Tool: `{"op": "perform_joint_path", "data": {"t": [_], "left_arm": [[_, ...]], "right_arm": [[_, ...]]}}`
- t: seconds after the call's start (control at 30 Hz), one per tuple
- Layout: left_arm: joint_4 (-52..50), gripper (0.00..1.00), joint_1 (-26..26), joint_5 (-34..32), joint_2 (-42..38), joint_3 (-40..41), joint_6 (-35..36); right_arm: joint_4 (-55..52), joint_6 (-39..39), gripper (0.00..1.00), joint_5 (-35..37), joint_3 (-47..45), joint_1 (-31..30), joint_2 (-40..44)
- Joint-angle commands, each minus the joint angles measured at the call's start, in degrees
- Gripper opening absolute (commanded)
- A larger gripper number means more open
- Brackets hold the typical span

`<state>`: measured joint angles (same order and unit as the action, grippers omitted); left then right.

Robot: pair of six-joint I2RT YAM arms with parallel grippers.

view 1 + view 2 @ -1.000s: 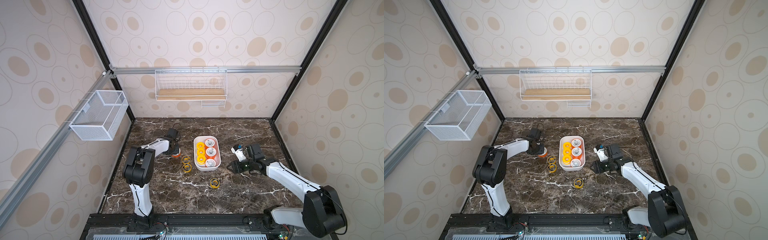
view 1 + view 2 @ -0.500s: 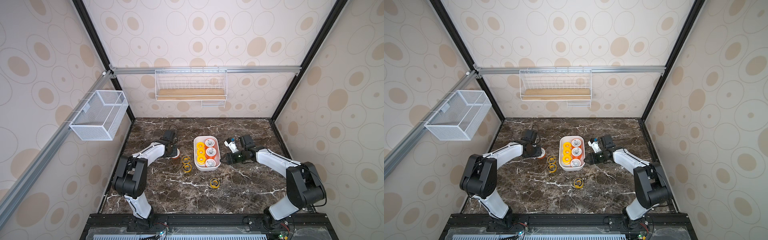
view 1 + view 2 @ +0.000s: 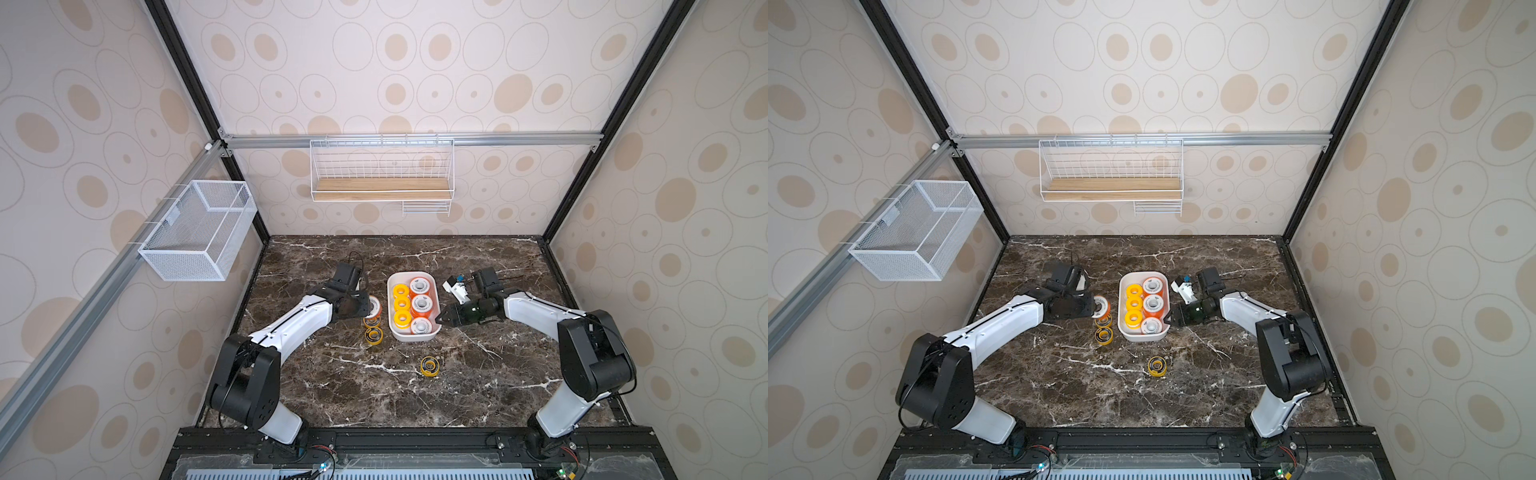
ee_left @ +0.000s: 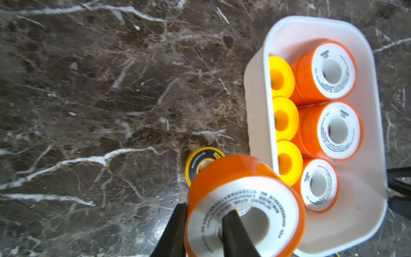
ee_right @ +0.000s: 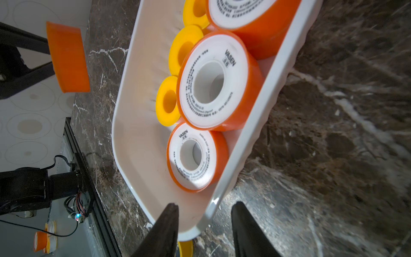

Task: Put the sealing tape into the storage box
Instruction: Pick up the sealing tape at the center of the board, then adjust the storage box at the center of the board.

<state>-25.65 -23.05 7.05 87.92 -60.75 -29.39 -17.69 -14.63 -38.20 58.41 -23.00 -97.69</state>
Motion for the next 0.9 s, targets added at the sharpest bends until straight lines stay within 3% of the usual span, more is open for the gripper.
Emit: {"op": "perform_joint_path", "data": {"t": [0.0,0.87], "left_arm": [[-1.07,0.28,-1.78,1.41,0.31,-2.38,-1.72],[-3.35,0.28,-14.66,-1.29,11.66,-13.81,-1.73]], "right_arm": [[0.2,-0.31,0.41,-2.58,1.09,0.02,-1.22],[1.19,-0.82,0.38,-6.79,1.7,-1.82,-2.76]]}}
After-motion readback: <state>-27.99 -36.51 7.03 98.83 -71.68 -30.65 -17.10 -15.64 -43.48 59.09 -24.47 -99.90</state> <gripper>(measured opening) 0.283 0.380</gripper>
